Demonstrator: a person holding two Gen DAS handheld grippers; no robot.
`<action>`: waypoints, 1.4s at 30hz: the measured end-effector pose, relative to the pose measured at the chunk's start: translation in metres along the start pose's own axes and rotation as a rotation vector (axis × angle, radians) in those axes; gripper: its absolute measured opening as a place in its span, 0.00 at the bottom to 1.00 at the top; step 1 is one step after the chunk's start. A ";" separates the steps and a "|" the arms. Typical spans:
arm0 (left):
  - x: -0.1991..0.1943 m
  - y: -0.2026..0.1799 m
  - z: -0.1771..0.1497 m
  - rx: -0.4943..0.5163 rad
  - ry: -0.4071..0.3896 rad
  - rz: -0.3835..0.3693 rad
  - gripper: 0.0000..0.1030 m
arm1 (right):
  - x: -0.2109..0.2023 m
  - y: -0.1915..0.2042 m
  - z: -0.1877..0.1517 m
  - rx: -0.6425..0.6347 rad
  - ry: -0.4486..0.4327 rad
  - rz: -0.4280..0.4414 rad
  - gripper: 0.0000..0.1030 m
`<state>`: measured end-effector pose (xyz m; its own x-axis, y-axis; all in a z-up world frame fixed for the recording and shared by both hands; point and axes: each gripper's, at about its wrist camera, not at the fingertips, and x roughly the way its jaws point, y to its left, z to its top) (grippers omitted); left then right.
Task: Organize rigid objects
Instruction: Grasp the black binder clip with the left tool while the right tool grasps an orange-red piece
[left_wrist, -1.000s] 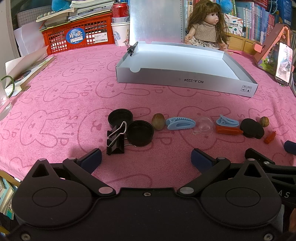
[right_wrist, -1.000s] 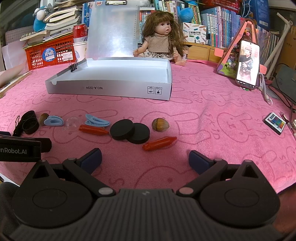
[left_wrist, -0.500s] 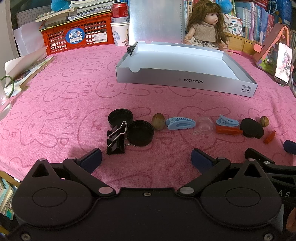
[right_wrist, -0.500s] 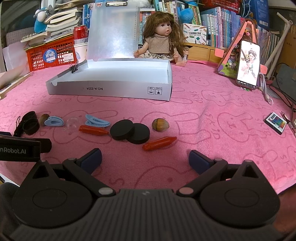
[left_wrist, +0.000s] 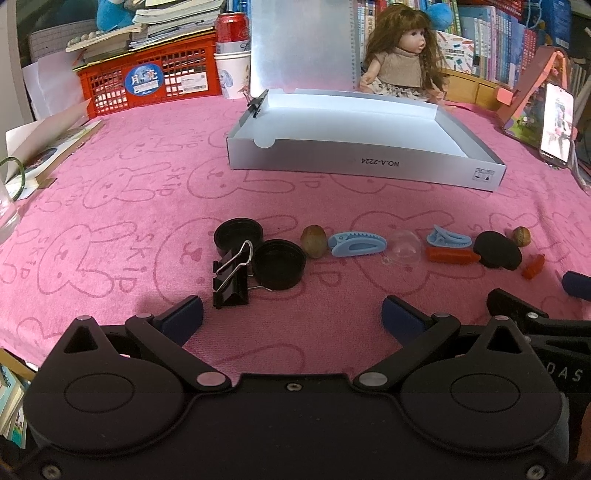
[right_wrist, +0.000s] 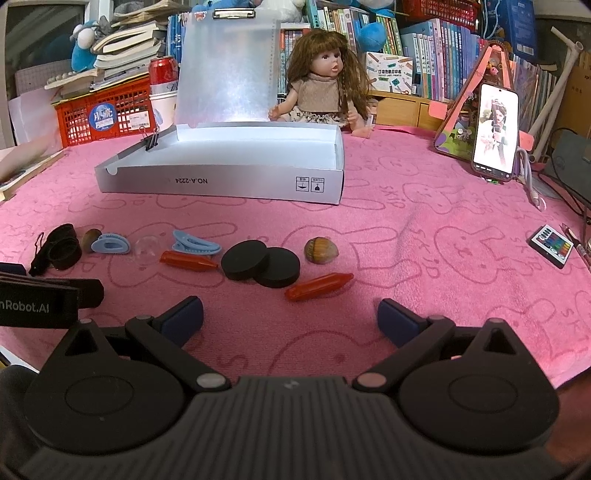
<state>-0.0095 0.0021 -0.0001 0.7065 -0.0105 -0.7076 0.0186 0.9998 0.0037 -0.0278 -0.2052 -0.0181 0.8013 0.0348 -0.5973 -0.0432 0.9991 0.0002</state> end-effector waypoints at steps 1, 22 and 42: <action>0.000 0.001 0.001 0.004 0.004 -0.007 1.00 | -0.001 -0.001 0.000 0.005 -0.003 0.003 1.00; -0.015 0.025 0.004 -0.023 -0.106 -0.067 0.53 | 0.000 -0.029 0.004 -0.107 -0.075 0.124 0.70; -0.004 0.047 -0.005 -0.064 -0.126 -0.005 0.39 | 0.006 -0.031 0.006 -0.141 -0.078 0.142 0.55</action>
<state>-0.0144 0.0492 -0.0007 0.7897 -0.0133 -0.6133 -0.0202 0.9987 -0.0476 -0.0183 -0.2356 -0.0166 0.8250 0.1822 -0.5349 -0.2373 0.9708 -0.0354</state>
